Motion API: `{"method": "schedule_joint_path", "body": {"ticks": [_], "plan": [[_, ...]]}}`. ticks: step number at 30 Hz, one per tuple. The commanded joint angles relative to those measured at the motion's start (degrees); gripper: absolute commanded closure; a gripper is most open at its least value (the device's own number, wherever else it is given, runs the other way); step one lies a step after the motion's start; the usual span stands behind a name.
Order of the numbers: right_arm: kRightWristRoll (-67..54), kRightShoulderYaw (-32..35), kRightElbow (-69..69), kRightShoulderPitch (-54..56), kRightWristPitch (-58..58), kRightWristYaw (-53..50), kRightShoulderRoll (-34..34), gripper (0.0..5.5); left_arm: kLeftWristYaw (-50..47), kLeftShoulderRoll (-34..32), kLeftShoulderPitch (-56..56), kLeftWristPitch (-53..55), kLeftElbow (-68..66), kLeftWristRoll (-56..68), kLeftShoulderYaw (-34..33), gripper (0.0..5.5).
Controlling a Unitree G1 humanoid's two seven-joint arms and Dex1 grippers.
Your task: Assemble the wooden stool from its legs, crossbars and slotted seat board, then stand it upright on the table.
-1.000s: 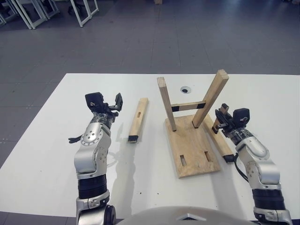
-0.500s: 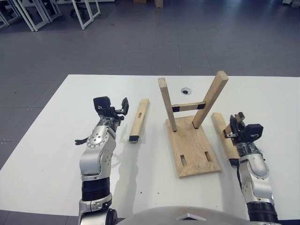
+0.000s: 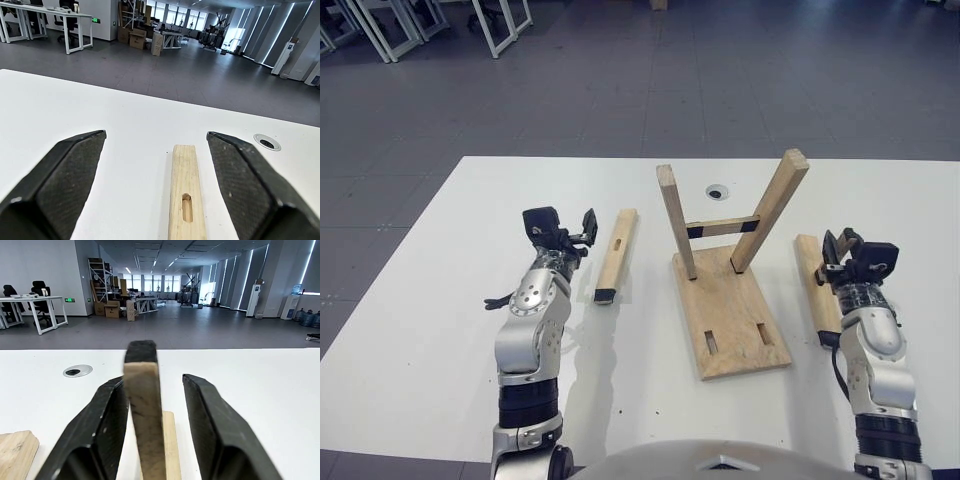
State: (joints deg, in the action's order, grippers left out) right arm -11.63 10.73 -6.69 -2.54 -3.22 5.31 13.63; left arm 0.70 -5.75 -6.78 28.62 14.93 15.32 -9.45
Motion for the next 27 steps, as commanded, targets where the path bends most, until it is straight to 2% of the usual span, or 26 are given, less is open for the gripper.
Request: {"method": "schedule_joint_path", "body": {"ticks": [1,4,6,9,10,13,15,20,24,27], "plan": [[-0.43,1.58,-6.16,3.07,-7.05,-1.17,1.91,2.75,-0.48,0.55,0.81,-0.50,-0.05,-0.67,0.14,1.77],[-0.92,2.90,-11.53,7.34,-14.22,-3.43,2.72,2.15,-0.67,0.90,1.14,-0.67,0.13,-0.89,0.31,1.77],[-1.44,4.01,-15.40,11.27,-19.55,-5.53,3.30,1.95,-0.74,1.13,1.19,-0.67,0.25,-1.08,0.32,1.77],[-2.30,5.21,-18.44,17.43,-27.39,-7.68,4.38,2.44,-0.94,1.38,1.40,-0.70,0.47,-1.26,0.26,1.77],[-3.35,5.16,-17.50,20.25,-33.46,-7.89,5.06,2.55,-1.03,1.51,1.48,-0.74,0.49,-1.34,0.33,1.77],[-4.05,5.38,-12.91,28.17,-47.51,-9.81,6.01,2.55,-1.19,1.89,1.57,-0.80,0.48,-1.49,0.58,1.77],[-4.21,5.33,-9.69,31.33,-51.88,-9.06,7.02,2.55,-1.27,2.09,1.47,-0.88,0.41,-1.57,0.75,1.77],[-4.15,6.04,-9.65,34.60,-53.17,-8.24,7.42,2.55,-1.27,2.13,1.14,-0.87,0.20,-1.63,0.83,1.77],[-5.09,8.62,-13.79,43.26,-50.13,-10.34,6.26,2.55,-1.25,2.02,1.31,-0.81,0.39,-1.67,0.82,1.77],[-3.60,5.62,-12.02,36.69,-51.17,-9.07,5.38,2.55,-1.43,2.13,1.43,-0.68,0.73,-1.75,0.93,1.77]]}}
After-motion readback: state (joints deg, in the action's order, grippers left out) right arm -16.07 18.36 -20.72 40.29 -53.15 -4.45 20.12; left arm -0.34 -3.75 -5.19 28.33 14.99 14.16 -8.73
